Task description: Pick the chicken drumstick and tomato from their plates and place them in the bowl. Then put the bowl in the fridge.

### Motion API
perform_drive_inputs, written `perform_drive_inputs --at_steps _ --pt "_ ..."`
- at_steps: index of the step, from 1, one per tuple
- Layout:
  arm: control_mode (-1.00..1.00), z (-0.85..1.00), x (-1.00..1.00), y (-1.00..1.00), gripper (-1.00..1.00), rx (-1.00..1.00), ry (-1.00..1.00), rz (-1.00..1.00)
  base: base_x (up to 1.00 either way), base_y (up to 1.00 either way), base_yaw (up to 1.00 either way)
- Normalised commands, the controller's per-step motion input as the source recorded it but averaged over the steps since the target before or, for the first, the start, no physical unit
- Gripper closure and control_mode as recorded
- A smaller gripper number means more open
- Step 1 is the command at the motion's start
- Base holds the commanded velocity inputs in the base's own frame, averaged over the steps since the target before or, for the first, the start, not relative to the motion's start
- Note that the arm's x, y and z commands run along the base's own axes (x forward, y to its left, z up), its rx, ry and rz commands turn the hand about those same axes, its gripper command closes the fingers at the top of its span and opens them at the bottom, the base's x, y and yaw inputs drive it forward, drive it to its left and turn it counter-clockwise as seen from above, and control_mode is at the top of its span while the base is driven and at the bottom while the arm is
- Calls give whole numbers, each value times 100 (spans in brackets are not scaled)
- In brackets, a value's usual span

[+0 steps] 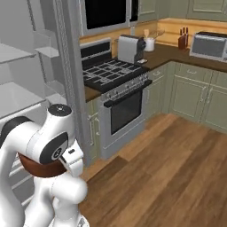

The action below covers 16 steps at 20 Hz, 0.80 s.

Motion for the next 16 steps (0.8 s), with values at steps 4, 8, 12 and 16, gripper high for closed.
perform_drive_inputs --at_steps 4,8,12,16 --pt "100 0 0 0 100 0 0 0 25 -12 68" --pt "100 0 0 0 100 0 0 0 15 -28 66" --pt "100 0 0 0 100 0 0 0 0 -14 69" --pt "100 0 0 0 100 0 0 0 2 -14 68"
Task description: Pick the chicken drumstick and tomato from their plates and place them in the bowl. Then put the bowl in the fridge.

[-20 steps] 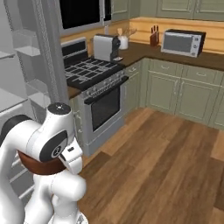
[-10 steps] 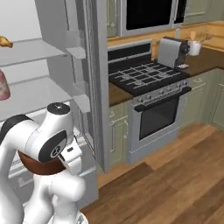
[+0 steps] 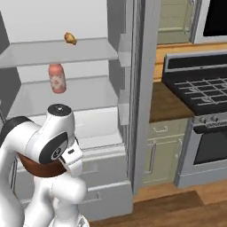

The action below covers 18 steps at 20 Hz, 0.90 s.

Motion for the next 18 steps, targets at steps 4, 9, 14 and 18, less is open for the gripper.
perform_drive_inputs --at_steps 4,9,14,18 --pt "100 0 0 0 100 0 0 0 2 -58 56" --pt "100 0 0 0 100 0 0 0 0 -55 46" --pt "100 0 0 0 100 0 0 0 12 -15 34" --pt "100 0 0 0 100 0 0 0 49 0 2"
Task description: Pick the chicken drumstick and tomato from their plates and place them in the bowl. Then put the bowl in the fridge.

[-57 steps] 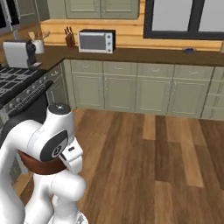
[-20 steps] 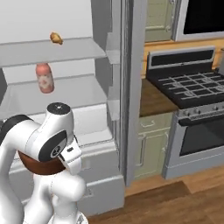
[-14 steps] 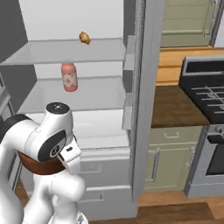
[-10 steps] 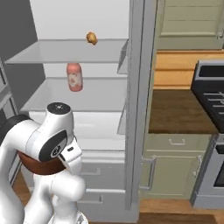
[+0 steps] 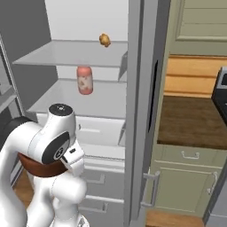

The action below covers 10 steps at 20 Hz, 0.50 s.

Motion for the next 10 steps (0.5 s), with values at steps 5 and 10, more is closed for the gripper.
perform_drive_inputs --at_steps 5,10 --pt "100 0 0 0 100 0 0 0 76 8 0" --pt "100 0 0 0 100 0 0 0 -3 4 2"
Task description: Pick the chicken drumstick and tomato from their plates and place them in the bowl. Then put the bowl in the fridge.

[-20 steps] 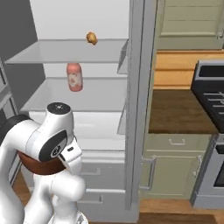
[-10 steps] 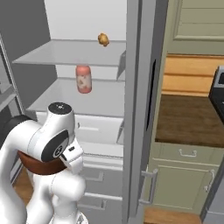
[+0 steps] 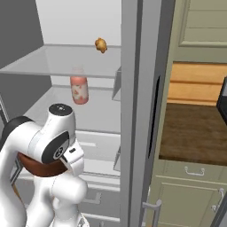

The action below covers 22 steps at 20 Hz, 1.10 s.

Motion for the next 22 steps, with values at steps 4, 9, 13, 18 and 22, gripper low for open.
perform_drive_inputs --at_steps 4,9,13,18,22 --pt "-100 -4 -9 24 100 0 -14 -6 -5 0 0" --pt "-100 0 74 67 100 0 -12 -28 0 0 0" --pt "-100 0 100 77 100 0 -3 -30 0 0 0" --pt "-100 -2 83 9 100 0 -2 -13 0 0 0" --pt "-100 -4 29 -15 100 0 -16 0 0 0 0"
